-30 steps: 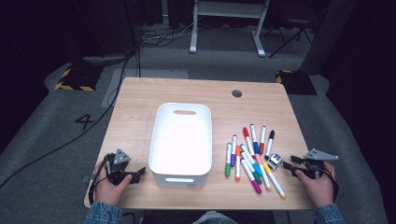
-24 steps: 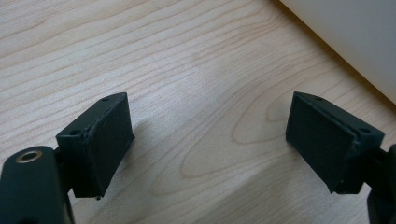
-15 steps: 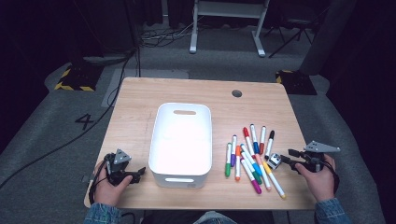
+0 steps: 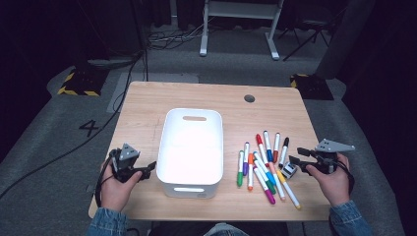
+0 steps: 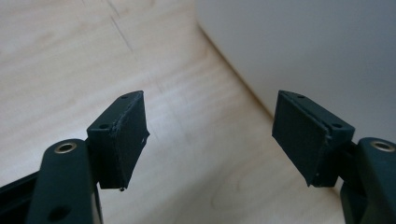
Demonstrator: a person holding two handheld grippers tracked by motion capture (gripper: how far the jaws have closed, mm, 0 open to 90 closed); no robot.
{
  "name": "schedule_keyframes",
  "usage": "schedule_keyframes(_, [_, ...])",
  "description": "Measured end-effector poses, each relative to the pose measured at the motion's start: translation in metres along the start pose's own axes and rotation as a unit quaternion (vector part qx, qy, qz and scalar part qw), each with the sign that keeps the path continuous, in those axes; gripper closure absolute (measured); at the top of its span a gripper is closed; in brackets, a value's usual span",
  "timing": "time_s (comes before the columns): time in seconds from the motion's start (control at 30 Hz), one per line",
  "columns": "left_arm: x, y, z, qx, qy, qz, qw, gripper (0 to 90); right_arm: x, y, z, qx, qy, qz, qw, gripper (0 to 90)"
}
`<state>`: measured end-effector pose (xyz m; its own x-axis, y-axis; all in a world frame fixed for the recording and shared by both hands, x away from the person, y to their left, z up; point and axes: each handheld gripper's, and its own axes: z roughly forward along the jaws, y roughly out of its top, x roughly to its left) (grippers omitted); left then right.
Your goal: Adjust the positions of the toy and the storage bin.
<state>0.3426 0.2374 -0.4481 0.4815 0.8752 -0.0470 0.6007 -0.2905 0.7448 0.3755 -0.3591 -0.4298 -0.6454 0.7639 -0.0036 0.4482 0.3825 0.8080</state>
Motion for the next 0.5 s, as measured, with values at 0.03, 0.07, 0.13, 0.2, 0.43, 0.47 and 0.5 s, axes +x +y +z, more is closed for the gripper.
schedule_keyframes(0.03, [0.001, 0.007, 0.000, 0.002, 0.004, 0.000, 1.0000, 26.8, 0.001, 0.002, 0.001, -0.001, 0.002, 0.002, 1.0000, 46.2])
schedule_keyframes(0.07, [0.002, 0.013, 0.001, 0.002, 0.007, 0.000, 1.0000, 26.7, 0.003, 0.004, 0.001, -0.003, 0.004, -0.004, 1.0000, 46.2])
schedule_keyframes(0.13, [0.003, 0.022, 0.003, 0.008, 0.000, -0.005, 1.0000, 26.4, 0.006, 0.008, 0.003, -0.002, 0.008, -0.012, 0.9999, 46.0])
schedule_keyframes(0.2, [0.003, 0.028, 0.008, 0.008, -0.014, -0.003, 0.9999, 26.5, 0.009, 0.010, 0.005, -0.005, 0.012, -0.013, 0.9998, 45.6])
schedule_keyframes(0.43, [-0.010, 0.032, 0.023, 0.056, 0.002, 0.042, 0.9975, 32.6, 0.007, 0.010, 0.005, -0.007, 0.012, -0.011, 0.9998, 44.4])
schedule_keyframes(0.47, [-0.014, 0.033, 0.026, 0.062, 0.011, 0.050, 0.9968, 33.6, 0.008, 0.010, 0.004, -0.007, 0.013, -0.008, 0.9999, 44.3])
schedule_keyframes(0.5, [-0.015, 0.033, 0.028, 0.063, 0.011, 0.050, 0.9967, 34.2, 0.007, 0.009, 0.004, -0.007, 0.014, -0.009, 0.9998, 44.2])
